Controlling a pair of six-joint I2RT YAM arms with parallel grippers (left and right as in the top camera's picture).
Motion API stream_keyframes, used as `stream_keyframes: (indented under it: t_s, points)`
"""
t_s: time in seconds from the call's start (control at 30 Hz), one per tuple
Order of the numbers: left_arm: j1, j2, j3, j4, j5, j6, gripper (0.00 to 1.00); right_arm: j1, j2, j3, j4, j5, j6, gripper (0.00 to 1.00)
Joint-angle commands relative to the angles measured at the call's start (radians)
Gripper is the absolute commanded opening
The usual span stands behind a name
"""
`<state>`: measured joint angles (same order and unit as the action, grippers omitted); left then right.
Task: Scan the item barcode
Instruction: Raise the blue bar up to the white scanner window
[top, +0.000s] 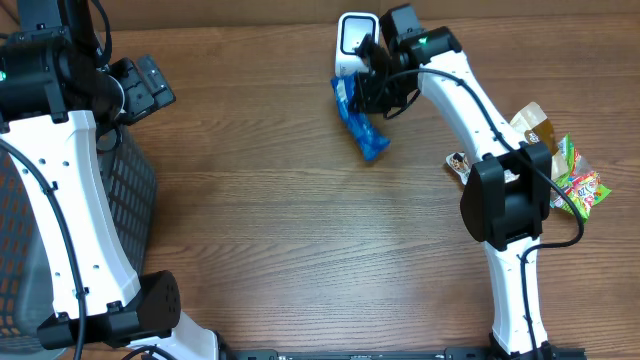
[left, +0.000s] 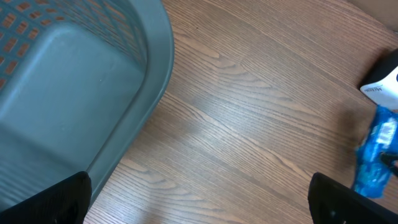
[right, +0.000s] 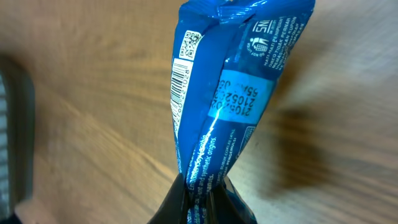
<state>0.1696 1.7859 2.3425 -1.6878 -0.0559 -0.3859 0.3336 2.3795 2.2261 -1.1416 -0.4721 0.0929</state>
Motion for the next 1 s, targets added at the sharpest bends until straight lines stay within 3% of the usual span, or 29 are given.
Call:
stream_keyframes:
  t_s: [0.0,0.43,0.97]
  points:
    - [-0.008,0.008,-0.001,-0.002,0.001,0.005,1.0,-0.002,-0.066,0.033,0.041,0.055,0.095,0.04]
    - [-0.008,0.008,-0.001,-0.002,0.001,0.005,1.0,0.01,-0.115,0.033,0.135,0.3,0.117,0.04]
    - [-0.008,0.008,-0.001,-0.002,0.001,0.005,0.99,0.06,-0.535,0.032,0.129,0.427,-0.028,0.04]
